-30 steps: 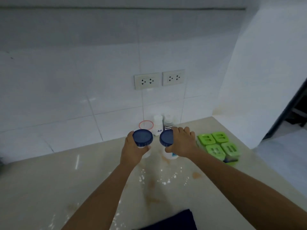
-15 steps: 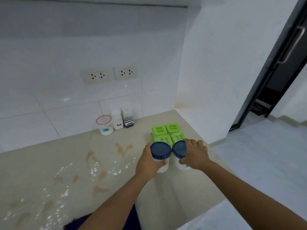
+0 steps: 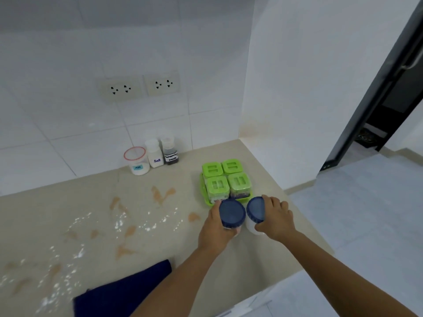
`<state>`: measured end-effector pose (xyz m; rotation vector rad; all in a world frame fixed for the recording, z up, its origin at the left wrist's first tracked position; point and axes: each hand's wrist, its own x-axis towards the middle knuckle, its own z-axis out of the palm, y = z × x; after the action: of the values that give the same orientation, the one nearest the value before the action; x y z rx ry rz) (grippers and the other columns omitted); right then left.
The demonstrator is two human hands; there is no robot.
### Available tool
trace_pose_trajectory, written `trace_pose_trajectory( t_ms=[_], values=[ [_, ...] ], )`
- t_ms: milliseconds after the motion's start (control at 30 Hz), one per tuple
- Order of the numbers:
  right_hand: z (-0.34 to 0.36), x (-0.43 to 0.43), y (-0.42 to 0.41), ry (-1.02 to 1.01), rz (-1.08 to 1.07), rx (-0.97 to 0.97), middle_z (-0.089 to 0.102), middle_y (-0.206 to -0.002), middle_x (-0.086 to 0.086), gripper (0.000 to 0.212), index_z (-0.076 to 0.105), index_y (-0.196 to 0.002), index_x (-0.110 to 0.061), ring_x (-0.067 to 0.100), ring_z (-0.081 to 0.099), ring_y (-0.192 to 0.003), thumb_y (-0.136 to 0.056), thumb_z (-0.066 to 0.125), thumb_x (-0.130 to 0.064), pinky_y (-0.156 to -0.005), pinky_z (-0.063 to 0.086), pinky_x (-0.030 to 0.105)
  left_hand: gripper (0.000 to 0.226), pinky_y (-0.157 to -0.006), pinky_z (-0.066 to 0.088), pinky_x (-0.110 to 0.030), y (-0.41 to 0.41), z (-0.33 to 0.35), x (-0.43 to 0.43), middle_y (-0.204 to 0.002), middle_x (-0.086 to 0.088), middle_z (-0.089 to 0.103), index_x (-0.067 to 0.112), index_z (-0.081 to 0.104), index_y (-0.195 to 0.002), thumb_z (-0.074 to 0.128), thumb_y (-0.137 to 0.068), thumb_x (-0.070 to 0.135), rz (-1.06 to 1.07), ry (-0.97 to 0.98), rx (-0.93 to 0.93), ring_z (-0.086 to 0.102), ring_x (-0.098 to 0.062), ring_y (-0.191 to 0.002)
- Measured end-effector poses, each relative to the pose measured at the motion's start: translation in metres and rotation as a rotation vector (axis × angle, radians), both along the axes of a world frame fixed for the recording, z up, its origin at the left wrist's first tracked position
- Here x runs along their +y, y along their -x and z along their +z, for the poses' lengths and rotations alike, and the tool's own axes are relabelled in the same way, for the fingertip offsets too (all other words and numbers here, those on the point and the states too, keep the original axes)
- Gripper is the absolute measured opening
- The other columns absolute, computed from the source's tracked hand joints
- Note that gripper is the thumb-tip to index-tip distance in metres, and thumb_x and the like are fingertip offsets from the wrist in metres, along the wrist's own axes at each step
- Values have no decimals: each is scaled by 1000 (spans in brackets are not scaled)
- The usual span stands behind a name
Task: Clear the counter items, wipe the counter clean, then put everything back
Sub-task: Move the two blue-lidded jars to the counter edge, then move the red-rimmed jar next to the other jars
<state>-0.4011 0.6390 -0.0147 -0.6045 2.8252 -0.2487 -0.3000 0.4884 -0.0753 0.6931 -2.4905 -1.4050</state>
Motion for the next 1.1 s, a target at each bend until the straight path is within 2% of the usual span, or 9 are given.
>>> trace_pose_trajectory(
  t_ms=[100, 167, 267, 433, 633, 767, 867, 967, 1100],
  values=[
    [7, -4, 6, -125, 15, -95, 20, -152, 5, 100, 7, -151, -20, 32, 28, -133, -72, 67, -31, -102, 32, 42, 107, -105, 42, -33, -4, 4, -12, -147, 5, 36, 25, 19, -149, 81, -64, 47, -98, 47, -39, 42, -13, -132],
    [17, -10, 9, -213, 2, -174, 0, -159, 6, 102, -4, -152, -22, 34, 13, -142, -75, 63, -31, -111, 22, 50, 110, -109, 37, -32, -10, 8, -25, -151, 4, 29, 24, 14, -150, 80, -65, 48, -184, 156, -71, 36, -14, -135],
    [32, -37, 13, -243, -12, -151, -17, -159, 4, 88, -6, -152, -23, 35, -4, -146, -86, 52, -30, -116, 8, 55, 104, -114, 26, -28, -24, 12, -62, -158, 3, 17, 20, 7, -152, 73, -75, 42, -220, 239, -139, 27, -17, -142],
    [48, -125, 6, -159, 44, -86, -15, -160, 3, 77, 4, -153, -25, 34, -5, -146, -91, 49, -32, -117, 10, 51, 78, -116, 19, -25, -50, 12, -157, -159, -1, 19, 17, 11, -152, 55, -90, 36, -60, 404, -141, 23, -16, -145],
    [27, -261, -27, -39, 215, -4, 2, -162, 3, 75, 17, -151, -22, 32, 5, -146, -89, 51, -45, -117, 15, 44, 64, -118, 15, -37, -90, 0, -292, -159, -5, 20, 15, 15, -151, 38, -97, 39, 178, 580, -352, 20, -19, -146],
    [14, -358, -35, 60, 306, 39, 14, -160, 2, 74, 21, -150, -16, 31, 14, -143, -90, 50, -49, -113, 22, 44, 62, -118, 13, -41, -107, -15, -373, -160, -6, 14, 13, 11, -152, 31, -99, 38, 275, 605, -511, 15, -22, -147],
    [5, -416, -34, 136, 339, 53, 22, -157, 6, 75, 22, -149, -12, 34, 22, -139, -90, 52, -47, -111, 25, 43, 61, -119, 9, -42, -102, -27, -407, -161, -6, 7, 12, 8, -153, 28, -100, 37, 288, 538, -570, 7, -22, -149],
    [-7, -458, -30, 162, 329, 57, 19, -158, 9, 81, 16, -151, -8, 37, 23, -137, -90, 53, -45, -112, 24, 40, 60, -120, 10, -43, -88, -40, -422, -161, -7, 8, 11, 10, -152, 25, -100, 37, 260, 526, -580, 7, -24, -148],
    [-31, -493, -26, 105, 246, 80, 1, -159, 18, 90, 5, -152, -3, 41, 8, -143, -90, 50, -51, -118, 11, 44, 60, -119, 2, -48, -77, -59, -426, -162, -5, 6, 15, 11, -153, 17, -100, 41, 275, 559, -543, 2, -22, -149]
  ],
)
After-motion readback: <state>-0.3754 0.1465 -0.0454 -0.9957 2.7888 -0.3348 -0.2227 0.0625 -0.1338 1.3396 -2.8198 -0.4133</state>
